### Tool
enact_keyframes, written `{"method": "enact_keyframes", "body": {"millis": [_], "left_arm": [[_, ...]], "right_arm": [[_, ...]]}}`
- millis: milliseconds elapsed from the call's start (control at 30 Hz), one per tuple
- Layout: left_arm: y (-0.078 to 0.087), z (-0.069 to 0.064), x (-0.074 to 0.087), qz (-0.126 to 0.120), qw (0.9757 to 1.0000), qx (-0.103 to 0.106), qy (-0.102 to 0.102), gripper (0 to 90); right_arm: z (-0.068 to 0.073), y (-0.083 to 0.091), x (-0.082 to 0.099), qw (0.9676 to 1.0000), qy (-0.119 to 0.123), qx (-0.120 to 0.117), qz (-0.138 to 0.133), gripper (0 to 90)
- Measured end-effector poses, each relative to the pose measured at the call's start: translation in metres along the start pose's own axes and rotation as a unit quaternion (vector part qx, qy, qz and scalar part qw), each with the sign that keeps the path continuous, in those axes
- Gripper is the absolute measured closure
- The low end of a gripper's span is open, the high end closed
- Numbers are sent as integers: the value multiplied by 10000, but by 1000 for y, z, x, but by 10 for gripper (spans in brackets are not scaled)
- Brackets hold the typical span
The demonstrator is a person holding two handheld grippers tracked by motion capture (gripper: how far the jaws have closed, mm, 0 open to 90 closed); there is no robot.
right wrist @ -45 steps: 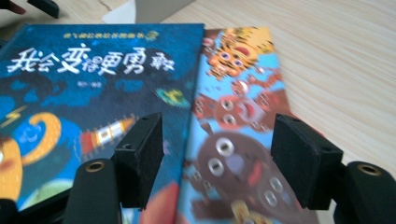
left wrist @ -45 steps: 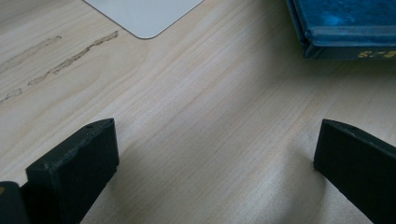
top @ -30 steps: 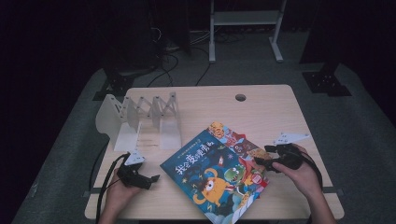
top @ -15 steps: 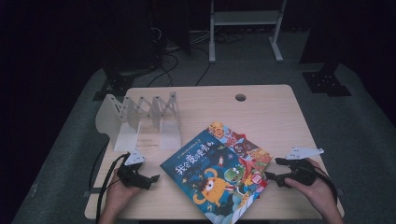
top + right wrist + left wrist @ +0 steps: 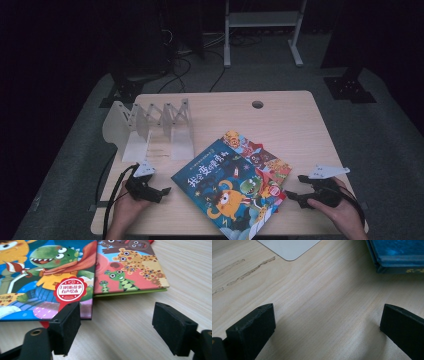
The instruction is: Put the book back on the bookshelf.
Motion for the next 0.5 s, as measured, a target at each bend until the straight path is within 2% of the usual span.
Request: {"method": "enact_keyframes", "body": {"millis": [100,233,333,500], "left_arm": [[1,0,1,3,9999,80,-64,0],[6,0,2,-67,9998,175,-10,0],[16,-3,-3,-239,9992,326,46,0],[26,-14,-15,-408,9980,485,-42,0]], "right_arm": [[-3,-3,0,10000,3,70,40,225],[-5,-4,-2,10000,-6,76,47,224],[-9,-6,-5,9999,-32,96,60,224],[-13,-9,-9,9999,-31,151,65,224]]}}
Point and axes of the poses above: each handheld gripper's, and its own axes: y roughly backward along the jaws, x roughly out of its underside, z roughly to its left, the point moved 9 cm from there along -y, roughly forward along the jaws, and after that the axes turned 7 degrees about z, right-handed, at the moved point
